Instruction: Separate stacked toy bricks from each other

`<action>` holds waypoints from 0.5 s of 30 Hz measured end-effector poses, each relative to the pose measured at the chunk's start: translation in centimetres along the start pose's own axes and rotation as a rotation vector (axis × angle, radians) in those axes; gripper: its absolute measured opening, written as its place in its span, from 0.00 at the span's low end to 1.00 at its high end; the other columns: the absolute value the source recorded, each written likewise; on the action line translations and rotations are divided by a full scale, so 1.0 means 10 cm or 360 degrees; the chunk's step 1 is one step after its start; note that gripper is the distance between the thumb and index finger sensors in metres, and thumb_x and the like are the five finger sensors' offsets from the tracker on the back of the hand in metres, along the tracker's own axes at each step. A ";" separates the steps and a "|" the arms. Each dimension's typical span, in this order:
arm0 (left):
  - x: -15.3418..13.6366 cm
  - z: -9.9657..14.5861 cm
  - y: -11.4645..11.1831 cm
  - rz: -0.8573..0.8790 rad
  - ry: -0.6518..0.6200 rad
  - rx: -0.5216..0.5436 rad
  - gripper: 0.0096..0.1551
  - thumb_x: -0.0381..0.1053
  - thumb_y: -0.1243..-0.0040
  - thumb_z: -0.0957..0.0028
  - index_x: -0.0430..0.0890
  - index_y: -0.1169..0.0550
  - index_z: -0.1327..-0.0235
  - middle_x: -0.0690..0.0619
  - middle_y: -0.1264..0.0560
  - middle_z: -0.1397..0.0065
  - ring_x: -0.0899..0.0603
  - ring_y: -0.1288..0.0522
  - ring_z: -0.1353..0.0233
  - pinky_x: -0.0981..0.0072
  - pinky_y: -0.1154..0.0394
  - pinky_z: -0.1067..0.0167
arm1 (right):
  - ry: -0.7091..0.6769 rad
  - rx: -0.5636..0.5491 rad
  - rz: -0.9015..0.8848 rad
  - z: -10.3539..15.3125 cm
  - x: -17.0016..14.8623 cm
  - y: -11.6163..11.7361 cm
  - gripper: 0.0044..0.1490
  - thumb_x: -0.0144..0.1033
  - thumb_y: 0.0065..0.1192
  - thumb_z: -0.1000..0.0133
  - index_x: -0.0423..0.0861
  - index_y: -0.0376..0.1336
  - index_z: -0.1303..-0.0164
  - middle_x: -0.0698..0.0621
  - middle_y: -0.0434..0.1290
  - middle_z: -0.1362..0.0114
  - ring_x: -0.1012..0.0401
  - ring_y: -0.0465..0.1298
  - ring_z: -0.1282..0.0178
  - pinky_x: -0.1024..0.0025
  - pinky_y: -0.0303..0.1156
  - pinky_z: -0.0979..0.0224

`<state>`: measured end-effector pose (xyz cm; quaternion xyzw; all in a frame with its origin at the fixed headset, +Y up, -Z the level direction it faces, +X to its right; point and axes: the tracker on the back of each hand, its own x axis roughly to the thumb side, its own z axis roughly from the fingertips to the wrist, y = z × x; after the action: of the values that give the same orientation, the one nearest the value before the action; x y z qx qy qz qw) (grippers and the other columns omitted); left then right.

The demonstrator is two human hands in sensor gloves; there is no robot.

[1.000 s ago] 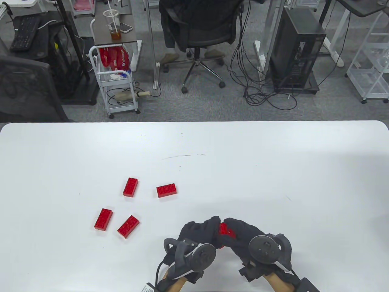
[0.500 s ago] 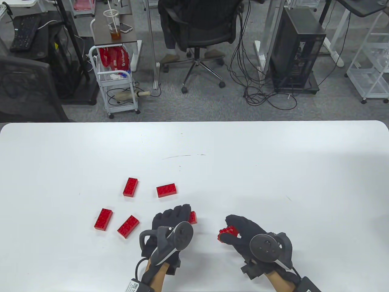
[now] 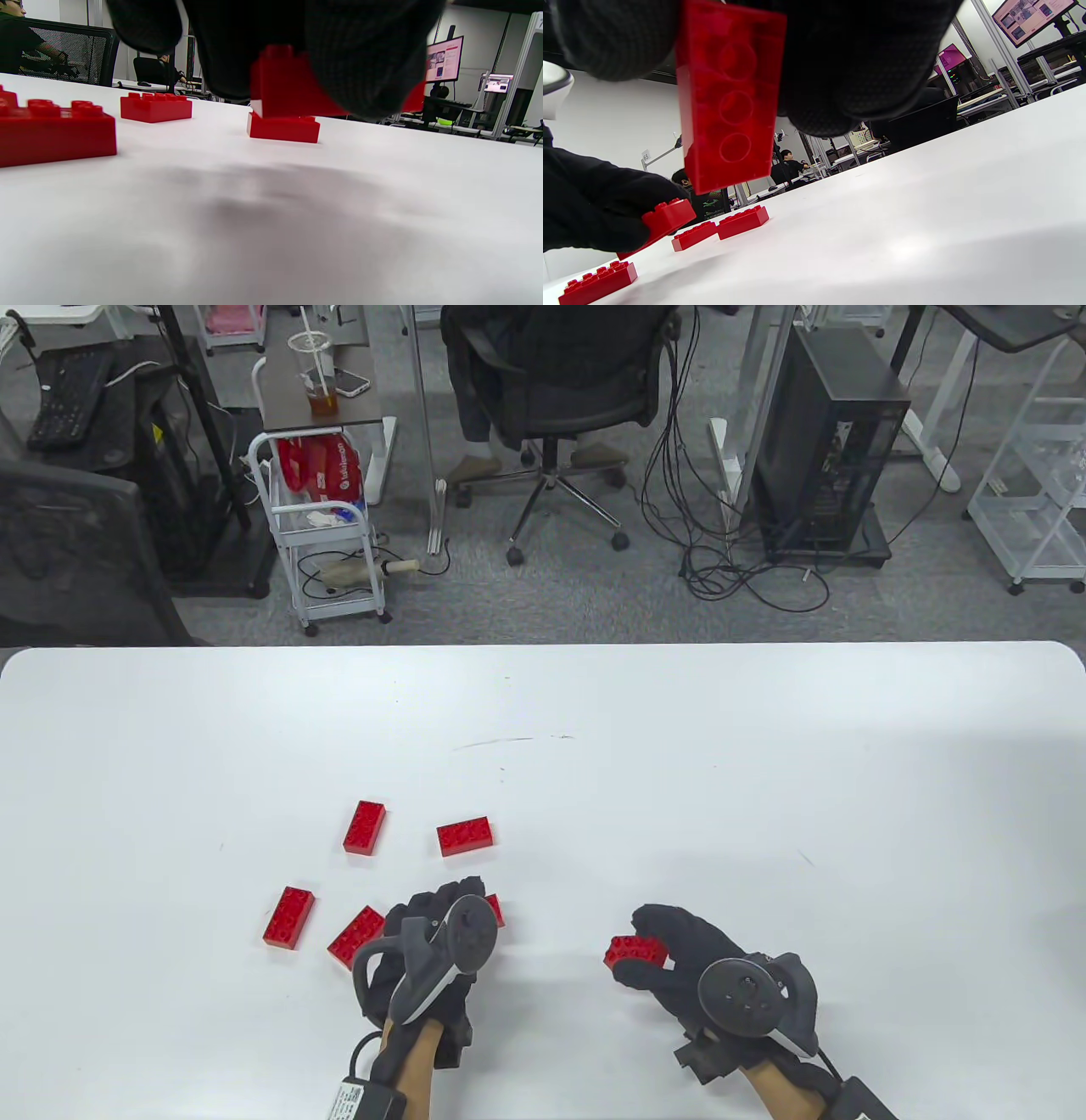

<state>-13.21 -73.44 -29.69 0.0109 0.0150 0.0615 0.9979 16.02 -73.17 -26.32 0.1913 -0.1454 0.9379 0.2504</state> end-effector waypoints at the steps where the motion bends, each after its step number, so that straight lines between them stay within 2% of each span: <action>1: 0.00 -0.01 -0.02 -0.0014 0.0003 -0.0016 0.40 0.58 0.30 0.59 0.58 0.25 0.27 0.58 0.21 0.25 0.44 0.21 0.27 0.43 0.29 0.27 | -0.0001 0.0001 0.0001 0.00 0.00 0.00 0.42 0.65 0.63 0.55 0.50 0.65 0.35 0.49 0.78 0.36 0.55 0.86 0.44 0.60 0.85 0.42; 12: 0.07 -0.08 -0.19 -0.0208 0.0017 -0.0249 0.40 0.59 0.30 0.60 0.59 0.24 0.28 0.58 0.21 0.25 0.45 0.21 0.27 0.44 0.29 0.27 | -0.0008 -0.0002 0.0015 0.00 0.01 -0.01 0.42 0.65 0.63 0.56 0.51 0.64 0.36 0.49 0.78 0.36 0.55 0.86 0.44 0.60 0.85 0.42; 15: 0.11 -0.07 -0.20 -0.0241 0.0021 -0.0212 0.40 0.59 0.28 0.61 0.59 0.23 0.30 0.58 0.21 0.26 0.45 0.21 0.28 0.45 0.28 0.27 | -0.0009 0.0001 0.0016 0.00 0.01 -0.01 0.42 0.65 0.64 0.56 0.51 0.64 0.36 0.49 0.78 0.36 0.55 0.86 0.44 0.60 0.85 0.42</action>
<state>-11.89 -75.24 -30.46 -0.0571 0.0183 -0.0131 0.9981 15.99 -73.08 -26.23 0.1934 -0.1468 0.9385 0.2454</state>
